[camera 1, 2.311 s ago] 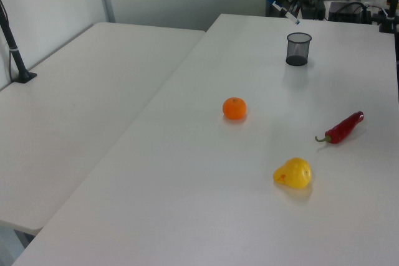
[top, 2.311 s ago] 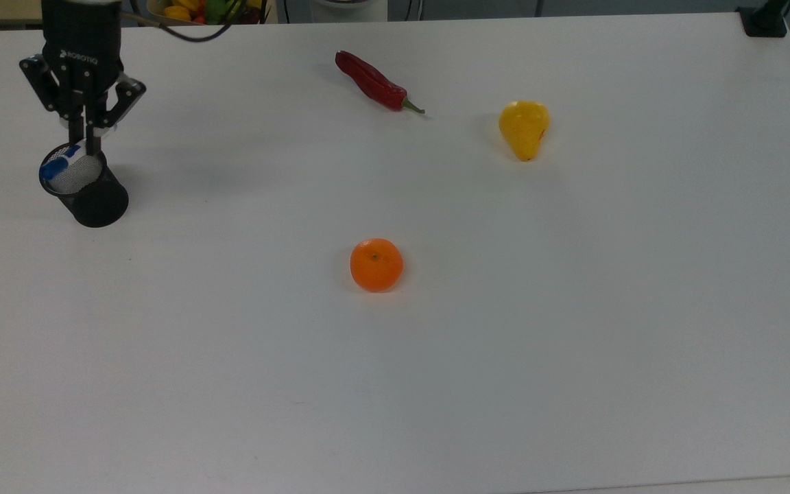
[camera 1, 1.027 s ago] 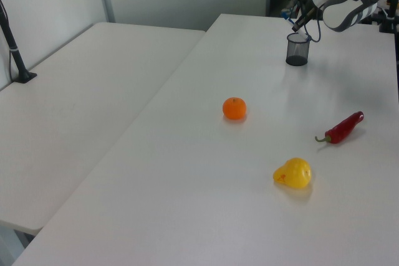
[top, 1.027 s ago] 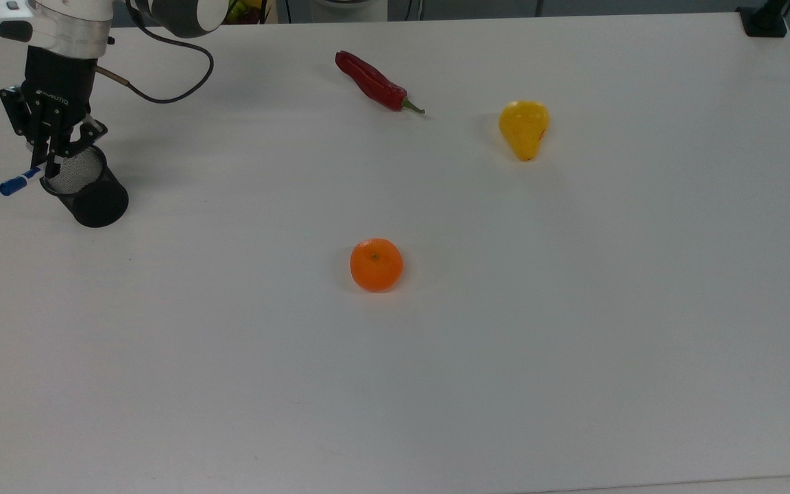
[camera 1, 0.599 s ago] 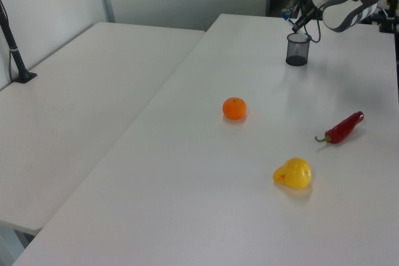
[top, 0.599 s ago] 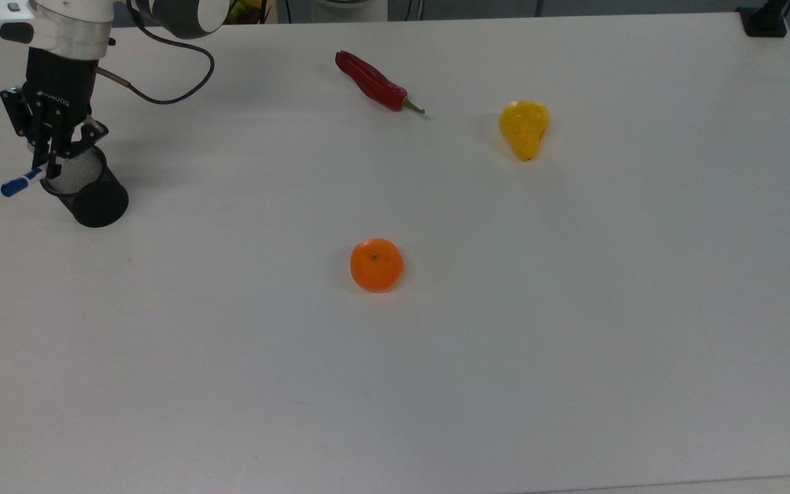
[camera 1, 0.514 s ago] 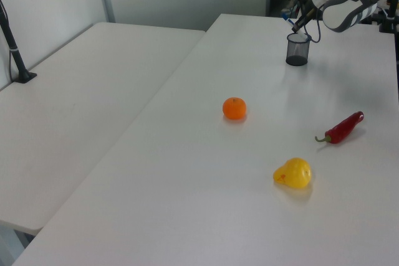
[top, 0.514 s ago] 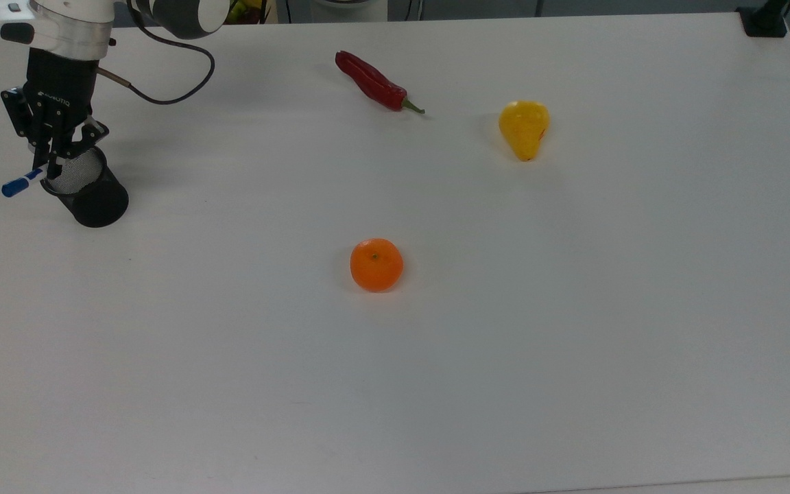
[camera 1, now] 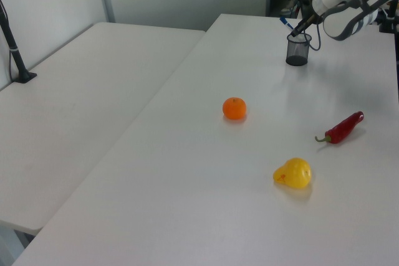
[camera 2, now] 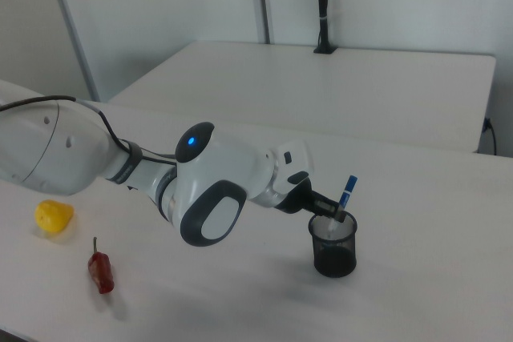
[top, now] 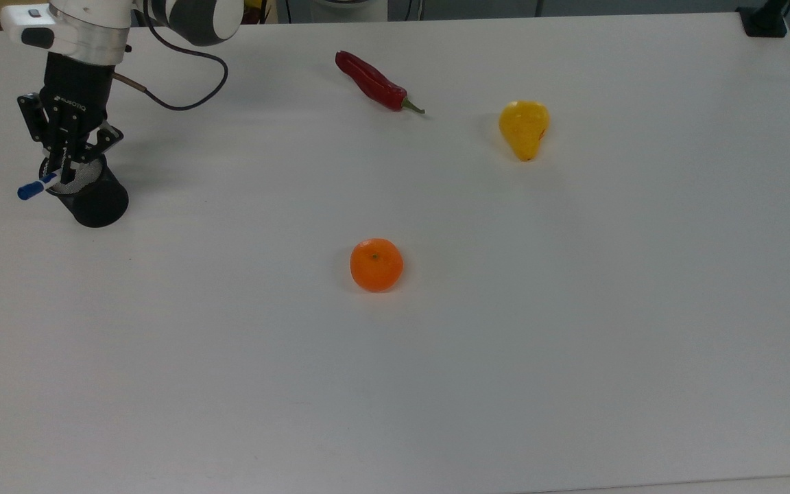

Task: Place marker
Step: 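Lower the marker tip-first into the pen cup, then open the gripper to release the marker in the cup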

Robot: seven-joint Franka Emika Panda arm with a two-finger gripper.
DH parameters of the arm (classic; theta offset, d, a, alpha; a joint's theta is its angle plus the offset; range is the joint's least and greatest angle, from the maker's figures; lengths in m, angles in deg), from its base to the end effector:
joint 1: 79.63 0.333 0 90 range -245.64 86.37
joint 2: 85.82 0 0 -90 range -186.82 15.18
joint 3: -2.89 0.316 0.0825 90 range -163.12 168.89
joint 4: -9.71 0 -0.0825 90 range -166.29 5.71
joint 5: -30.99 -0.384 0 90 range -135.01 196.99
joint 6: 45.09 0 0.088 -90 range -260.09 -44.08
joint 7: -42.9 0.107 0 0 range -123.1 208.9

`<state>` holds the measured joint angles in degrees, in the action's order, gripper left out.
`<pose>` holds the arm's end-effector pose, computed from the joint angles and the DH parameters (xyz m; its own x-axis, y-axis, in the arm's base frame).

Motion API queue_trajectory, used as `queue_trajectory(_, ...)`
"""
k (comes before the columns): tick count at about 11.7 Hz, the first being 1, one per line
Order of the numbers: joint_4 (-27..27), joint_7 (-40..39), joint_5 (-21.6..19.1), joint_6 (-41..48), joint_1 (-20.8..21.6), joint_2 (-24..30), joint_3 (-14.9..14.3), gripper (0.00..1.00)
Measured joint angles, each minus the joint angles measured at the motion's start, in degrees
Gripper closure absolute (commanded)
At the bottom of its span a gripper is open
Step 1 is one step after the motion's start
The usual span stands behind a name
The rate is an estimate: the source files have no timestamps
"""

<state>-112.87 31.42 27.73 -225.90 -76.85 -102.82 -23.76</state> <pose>0.5701 -0.2408 0.3686 0.7571 -0.0694 0.6496 -0.2802 -0.9327 0.2269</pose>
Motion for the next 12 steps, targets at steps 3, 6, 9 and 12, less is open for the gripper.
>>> queue_trajectory(3,-1.21,0.00,0.00,-2.03,0.03,-0.03,0.00,0.82)
queue_trajectory(6,-1.21,0.00,-0.02,-2.03,0.03,-0.03,0.00,0.47)
queue_trajectory(9,-1.21,0.01,-0.03,-2.03,0.03,-0.03,0.00,0.41)
queue_trajectory(12,-1.21,0.02,-0.05,-2.03,0.03,-0.03,0.00,0.25)
